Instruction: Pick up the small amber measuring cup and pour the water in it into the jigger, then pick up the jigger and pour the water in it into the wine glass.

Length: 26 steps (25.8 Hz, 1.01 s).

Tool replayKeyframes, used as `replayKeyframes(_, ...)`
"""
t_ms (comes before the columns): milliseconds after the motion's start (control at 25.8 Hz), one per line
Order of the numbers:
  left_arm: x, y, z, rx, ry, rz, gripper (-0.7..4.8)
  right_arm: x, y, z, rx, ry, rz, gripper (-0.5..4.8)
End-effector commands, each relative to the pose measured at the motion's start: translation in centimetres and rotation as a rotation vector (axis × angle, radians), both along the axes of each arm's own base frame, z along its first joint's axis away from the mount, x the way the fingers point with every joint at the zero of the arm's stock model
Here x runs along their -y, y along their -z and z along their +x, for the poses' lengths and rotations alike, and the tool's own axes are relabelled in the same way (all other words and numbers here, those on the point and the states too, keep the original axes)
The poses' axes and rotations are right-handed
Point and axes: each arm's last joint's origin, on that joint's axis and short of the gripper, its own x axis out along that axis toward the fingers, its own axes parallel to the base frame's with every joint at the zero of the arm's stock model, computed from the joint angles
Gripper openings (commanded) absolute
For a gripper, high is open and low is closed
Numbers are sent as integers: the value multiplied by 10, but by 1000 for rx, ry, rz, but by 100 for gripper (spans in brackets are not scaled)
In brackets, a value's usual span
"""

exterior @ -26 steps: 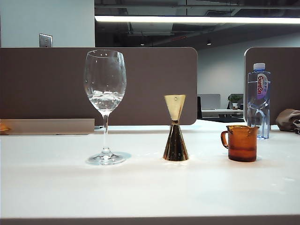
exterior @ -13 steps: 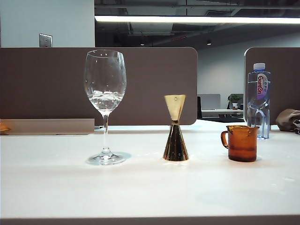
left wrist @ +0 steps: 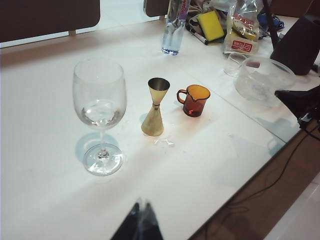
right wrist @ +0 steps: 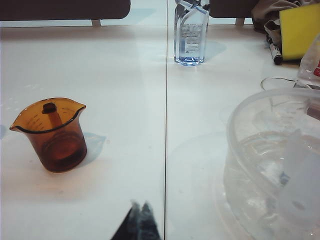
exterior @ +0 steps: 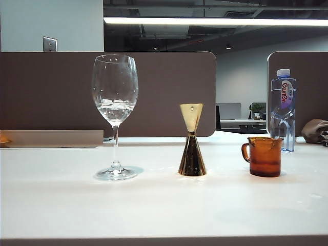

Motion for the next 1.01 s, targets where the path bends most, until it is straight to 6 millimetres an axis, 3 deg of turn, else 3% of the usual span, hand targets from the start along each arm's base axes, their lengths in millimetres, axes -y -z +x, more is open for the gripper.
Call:
replayKeyframes(39, -1, -2, 1, 17, -32, 6, -2, 0, 2, 0, -2, 0, 2, -3)
replayKeyframes(1006, -1, -2, 0, 21, -38, 4, -2, 0, 2, 0, -2, 0, 2, -3)
